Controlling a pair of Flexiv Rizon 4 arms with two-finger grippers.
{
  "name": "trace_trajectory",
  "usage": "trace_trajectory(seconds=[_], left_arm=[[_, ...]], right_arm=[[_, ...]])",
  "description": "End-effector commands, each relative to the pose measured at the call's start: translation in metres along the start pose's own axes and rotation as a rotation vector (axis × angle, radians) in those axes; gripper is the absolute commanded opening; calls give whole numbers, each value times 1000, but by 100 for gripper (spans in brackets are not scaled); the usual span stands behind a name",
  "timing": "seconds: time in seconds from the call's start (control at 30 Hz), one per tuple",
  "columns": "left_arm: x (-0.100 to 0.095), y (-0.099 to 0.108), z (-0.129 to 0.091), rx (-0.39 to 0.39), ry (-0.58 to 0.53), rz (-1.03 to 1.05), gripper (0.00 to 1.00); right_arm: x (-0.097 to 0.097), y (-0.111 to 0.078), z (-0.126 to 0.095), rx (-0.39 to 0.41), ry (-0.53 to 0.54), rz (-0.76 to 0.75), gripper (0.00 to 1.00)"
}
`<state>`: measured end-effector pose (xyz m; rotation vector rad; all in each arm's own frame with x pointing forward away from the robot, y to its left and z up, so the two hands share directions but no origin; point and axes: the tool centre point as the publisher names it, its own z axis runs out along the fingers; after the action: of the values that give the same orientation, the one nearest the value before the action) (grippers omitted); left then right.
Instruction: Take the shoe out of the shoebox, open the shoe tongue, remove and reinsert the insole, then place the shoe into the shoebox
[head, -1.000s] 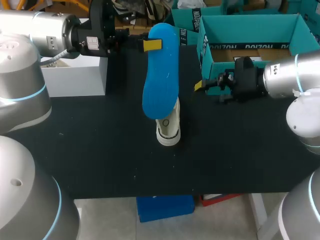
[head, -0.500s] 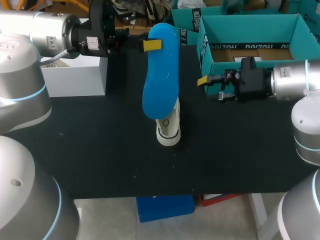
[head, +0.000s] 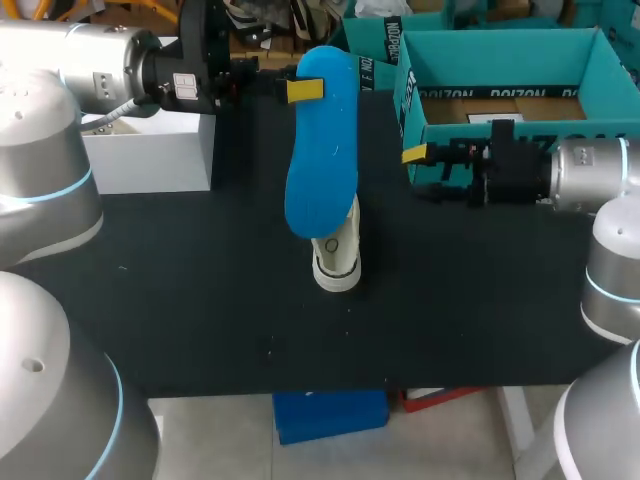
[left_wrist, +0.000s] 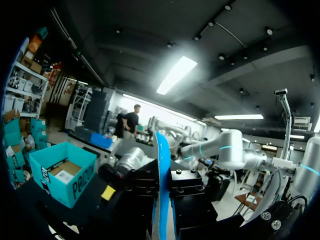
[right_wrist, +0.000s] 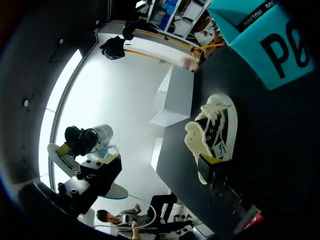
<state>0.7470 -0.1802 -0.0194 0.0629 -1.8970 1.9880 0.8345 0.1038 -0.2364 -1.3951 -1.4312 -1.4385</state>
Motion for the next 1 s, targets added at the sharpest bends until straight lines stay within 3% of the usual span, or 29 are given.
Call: trace_trajectory(seconds=[0.03, 0.13, 0.27, 0.47, 0.73, 0.9, 1.0], left_arm=[[0, 1, 2, 1, -3, 1, 0], [0, 1, 2, 1, -3, 1, 0], [4, -1, 4, -53, -74, 318, 0], [11, 12, 11, -195, -118, 699, 0], [-1, 42, 14, -371, -147, 1058, 0], [-15, 55, 8, -413, -126, 1172, 0], [-19, 57, 5, -352, -105, 1155, 0]], right_arm=[[0, -1, 1, -17, 63, -17, 100], [0, -1, 1, -17, 63, -17, 100], [0, -1, 1, -17, 63, -17, 100], [0, -1, 1, -17, 63, -17, 100], [0, -1, 1, -17, 63, -17, 100], [0, -1, 1, -17, 63, -17, 100], [0, -1, 1, -17, 63, -17, 100]])
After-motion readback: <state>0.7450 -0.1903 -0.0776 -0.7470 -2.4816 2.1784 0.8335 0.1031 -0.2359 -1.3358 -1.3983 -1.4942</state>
